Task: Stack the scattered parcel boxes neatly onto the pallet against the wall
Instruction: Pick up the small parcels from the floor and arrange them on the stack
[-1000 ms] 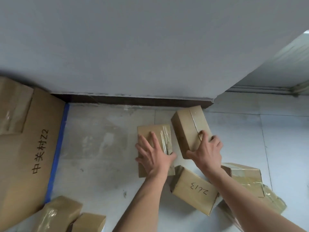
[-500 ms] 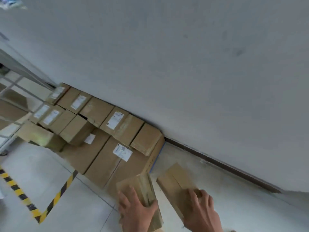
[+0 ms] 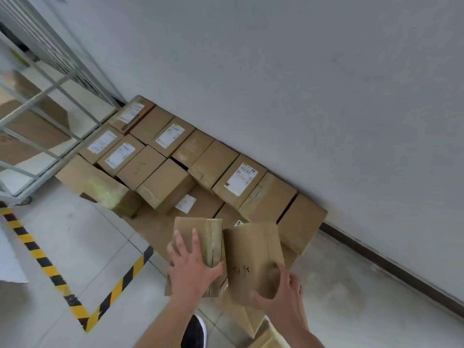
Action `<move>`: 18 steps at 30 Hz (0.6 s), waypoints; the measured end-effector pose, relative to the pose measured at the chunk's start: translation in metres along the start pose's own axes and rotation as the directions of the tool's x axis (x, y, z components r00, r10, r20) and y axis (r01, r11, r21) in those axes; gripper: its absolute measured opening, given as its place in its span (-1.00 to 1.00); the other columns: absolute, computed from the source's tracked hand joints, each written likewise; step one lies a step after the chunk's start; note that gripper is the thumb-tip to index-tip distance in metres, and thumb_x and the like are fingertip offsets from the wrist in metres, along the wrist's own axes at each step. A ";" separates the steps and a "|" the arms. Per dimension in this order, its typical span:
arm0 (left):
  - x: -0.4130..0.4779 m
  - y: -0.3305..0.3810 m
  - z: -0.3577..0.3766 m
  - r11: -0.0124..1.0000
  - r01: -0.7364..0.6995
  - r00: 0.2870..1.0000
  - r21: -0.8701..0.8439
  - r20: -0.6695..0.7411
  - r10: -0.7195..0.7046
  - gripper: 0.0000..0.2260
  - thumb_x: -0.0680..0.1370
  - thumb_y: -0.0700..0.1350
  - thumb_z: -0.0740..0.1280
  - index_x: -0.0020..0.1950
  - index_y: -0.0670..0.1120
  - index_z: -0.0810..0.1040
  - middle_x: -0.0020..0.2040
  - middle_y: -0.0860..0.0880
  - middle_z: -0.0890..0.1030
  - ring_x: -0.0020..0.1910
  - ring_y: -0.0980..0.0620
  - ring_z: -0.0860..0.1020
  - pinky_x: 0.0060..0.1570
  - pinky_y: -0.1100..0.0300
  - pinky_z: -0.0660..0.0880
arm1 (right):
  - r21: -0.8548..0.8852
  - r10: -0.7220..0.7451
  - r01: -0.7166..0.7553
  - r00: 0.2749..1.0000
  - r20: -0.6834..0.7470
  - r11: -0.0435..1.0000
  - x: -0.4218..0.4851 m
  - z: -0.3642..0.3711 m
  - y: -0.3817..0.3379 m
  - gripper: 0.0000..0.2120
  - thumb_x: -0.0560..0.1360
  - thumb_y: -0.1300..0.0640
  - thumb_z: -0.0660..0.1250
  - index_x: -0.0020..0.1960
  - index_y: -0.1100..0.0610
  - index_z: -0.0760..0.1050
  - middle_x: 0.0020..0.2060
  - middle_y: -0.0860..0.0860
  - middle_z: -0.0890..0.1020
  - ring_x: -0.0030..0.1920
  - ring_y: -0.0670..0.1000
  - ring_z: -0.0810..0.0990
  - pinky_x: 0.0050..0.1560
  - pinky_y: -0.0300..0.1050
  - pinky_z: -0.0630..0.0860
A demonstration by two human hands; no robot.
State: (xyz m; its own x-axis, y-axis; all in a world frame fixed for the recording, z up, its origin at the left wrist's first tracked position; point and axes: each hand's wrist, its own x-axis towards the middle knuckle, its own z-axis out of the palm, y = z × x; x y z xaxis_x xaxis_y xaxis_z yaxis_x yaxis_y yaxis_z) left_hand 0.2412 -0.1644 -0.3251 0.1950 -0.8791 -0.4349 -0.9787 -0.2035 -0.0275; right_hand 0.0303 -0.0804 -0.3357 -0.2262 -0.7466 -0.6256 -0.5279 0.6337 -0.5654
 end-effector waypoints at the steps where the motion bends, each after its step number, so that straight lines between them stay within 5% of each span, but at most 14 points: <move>1: 0.025 -0.018 0.001 0.998 -0.051 0.999 0.046 0.007 0.051 0.05 0.30 0.56 0.14 0.55 0.10 -0.33 0.55 -0.18 -0.27 0.51 -0.34 -0.04 0.34 -0.25 0.30 | 0.104 0.082 -0.082 0.997 0.003 0.991 0.011 0.028 -0.014 -0.05 0.18 -0.36 0.44 0.41 -0.21 0.03 0.29 -0.04 0.21 0.25 0.00 0.24 0.26 0.05 0.41; 6: 0.149 -0.079 0.011 0.964 -0.230 0.973 0.130 0.038 0.227 0.05 0.30 0.53 0.19 0.52 0.14 -0.35 0.54 -0.14 -0.34 0.52 -0.34 -0.09 0.32 -0.34 0.27 | 0.440 0.318 -0.312 0.946 0.062 0.842 0.072 0.137 -0.075 0.01 0.21 -0.22 0.56 0.49 -0.17 0.06 0.40 0.00 0.23 0.35 0.14 0.34 0.35 0.23 0.35; 13: 0.251 -0.087 0.027 0.914 -0.394 0.919 0.098 0.047 0.392 0.06 0.31 0.51 0.25 0.54 0.13 -0.32 0.55 -0.12 -0.32 0.52 -0.36 -0.07 0.36 -0.34 0.21 | 0.478 0.296 -0.271 0.955 0.025 0.835 0.142 0.191 -0.091 -0.28 0.43 -0.07 0.40 0.47 -0.08 0.12 0.27 -0.12 0.49 0.27 0.02 0.49 0.21 0.02 0.45; 18: 0.273 -0.075 0.049 0.906 -0.414 0.909 0.089 0.084 0.408 0.00 0.38 0.50 0.19 0.56 0.10 -0.29 0.55 -0.19 -0.29 0.54 -0.33 -0.15 0.42 -0.34 0.12 | 0.391 0.236 -0.218 0.972 0.001 0.894 0.149 0.198 -0.075 -0.46 0.53 -0.10 0.29 0.45 -0.22 0.17 0.02 -0.47 0.47 -0.05 -0.41 0.48 -0.06 -0.33 0.38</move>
State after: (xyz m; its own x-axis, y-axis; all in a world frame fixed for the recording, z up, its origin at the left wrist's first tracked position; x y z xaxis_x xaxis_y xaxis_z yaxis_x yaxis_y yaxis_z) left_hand 0.3647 -0.3675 -0.4859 -0.2272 -0.8462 -0.4821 -0.9730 0.2181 0.0757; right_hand 0.1988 -0.1993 -0.4931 -0.3432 -0.5757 -0.7421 -0.1027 0.8084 -0.5796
